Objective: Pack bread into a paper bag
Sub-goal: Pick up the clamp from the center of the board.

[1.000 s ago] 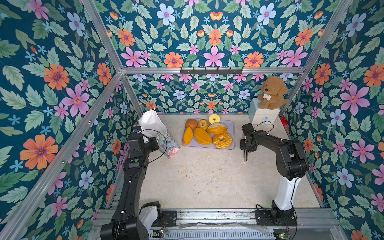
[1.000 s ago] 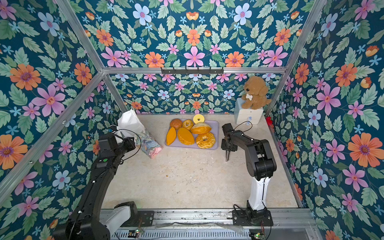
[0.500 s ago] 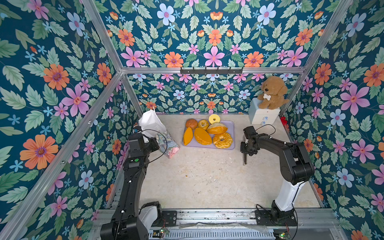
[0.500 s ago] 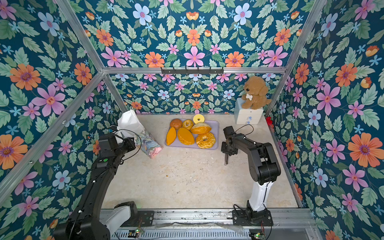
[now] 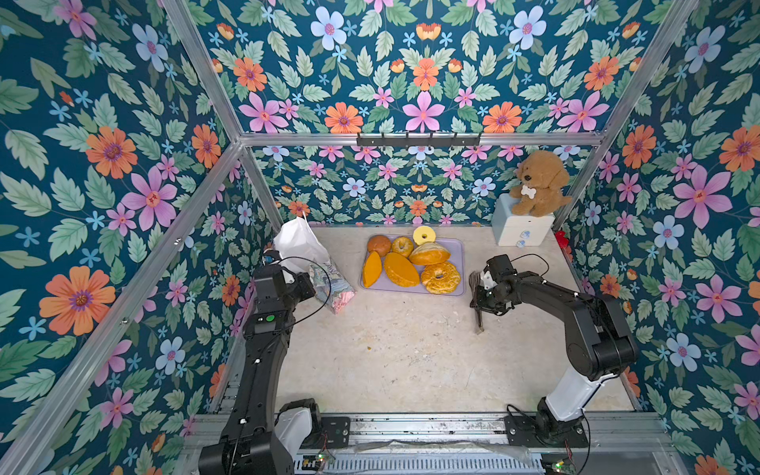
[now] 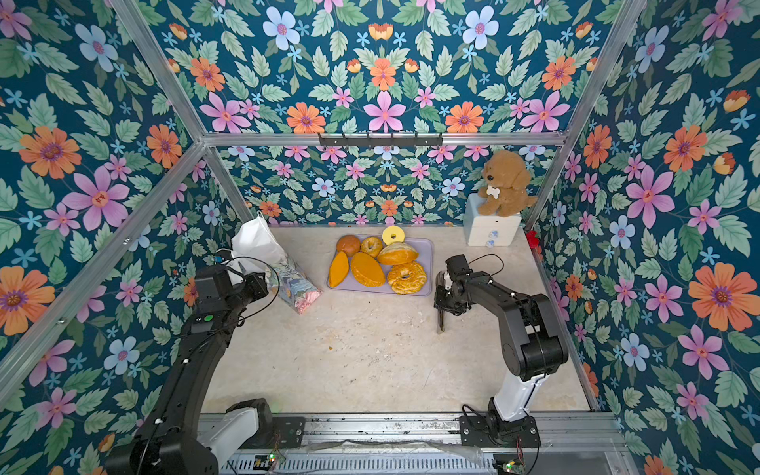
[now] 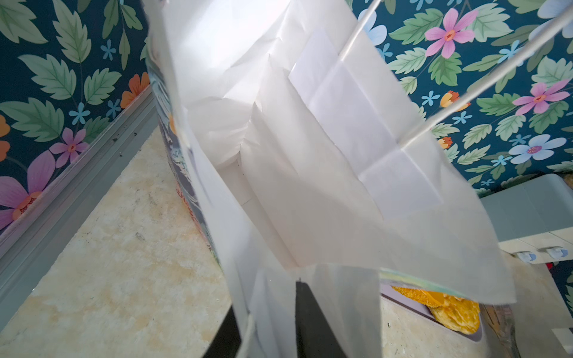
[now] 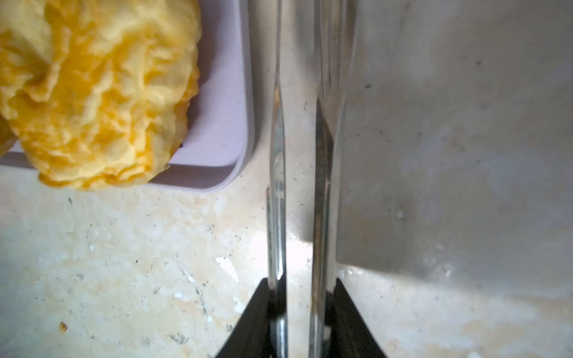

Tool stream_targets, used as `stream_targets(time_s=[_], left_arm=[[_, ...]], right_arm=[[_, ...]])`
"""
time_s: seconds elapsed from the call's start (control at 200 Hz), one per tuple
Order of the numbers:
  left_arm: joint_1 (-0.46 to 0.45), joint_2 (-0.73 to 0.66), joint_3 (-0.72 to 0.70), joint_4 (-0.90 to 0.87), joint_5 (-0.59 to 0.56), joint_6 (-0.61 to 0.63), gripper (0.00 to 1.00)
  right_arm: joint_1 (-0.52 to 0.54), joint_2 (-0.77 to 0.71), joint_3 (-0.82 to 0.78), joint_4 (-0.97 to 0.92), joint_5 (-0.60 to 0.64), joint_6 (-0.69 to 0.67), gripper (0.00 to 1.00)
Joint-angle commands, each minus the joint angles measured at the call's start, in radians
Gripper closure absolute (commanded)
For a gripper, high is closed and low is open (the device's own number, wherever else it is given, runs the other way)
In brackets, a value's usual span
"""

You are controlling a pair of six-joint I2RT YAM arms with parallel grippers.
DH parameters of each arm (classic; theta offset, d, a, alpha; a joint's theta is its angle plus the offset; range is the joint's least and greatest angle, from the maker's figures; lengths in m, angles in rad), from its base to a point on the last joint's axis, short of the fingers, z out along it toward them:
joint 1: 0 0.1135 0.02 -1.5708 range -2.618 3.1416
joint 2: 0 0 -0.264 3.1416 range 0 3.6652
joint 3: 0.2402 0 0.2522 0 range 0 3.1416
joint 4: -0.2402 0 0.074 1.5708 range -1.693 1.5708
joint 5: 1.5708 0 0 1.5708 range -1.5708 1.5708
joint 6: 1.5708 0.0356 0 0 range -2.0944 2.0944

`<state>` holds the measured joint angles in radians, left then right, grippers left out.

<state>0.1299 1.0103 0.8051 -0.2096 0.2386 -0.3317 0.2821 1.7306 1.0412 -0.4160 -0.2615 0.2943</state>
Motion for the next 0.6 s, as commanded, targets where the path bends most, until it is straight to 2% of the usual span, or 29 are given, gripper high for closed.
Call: stream_targets(time_s=[0.0, 0.225, 0.455, 0.595], left_arm=[[0.001, 0.001, 0.0, 0.009, 0.011, 0.008, 0.71], [0.002, 0.002, 0.0, 0.007, 0.01, 0.008, 0.71], [0.002, 0.005, 0.0, 0.009, 0.012, 0.009, 0.71], [0.002, 0.007, 0.0, 0.009, 0.01, 0.01, 0.71]], right_arm=[[-0.006, -0.046, -0.039, 0.068, -0.051, -0.009, 0.68], [-0.035, -0.158, -0.184, 0.225, -0.155, 0.04, 0.68], [-0.036, -0.192, -0.214, 0.205, -0.175, 0.007, 0.67], [-0.037, -0.212, -0.256, 0.24, -0.242, 0.007, 0.67]])
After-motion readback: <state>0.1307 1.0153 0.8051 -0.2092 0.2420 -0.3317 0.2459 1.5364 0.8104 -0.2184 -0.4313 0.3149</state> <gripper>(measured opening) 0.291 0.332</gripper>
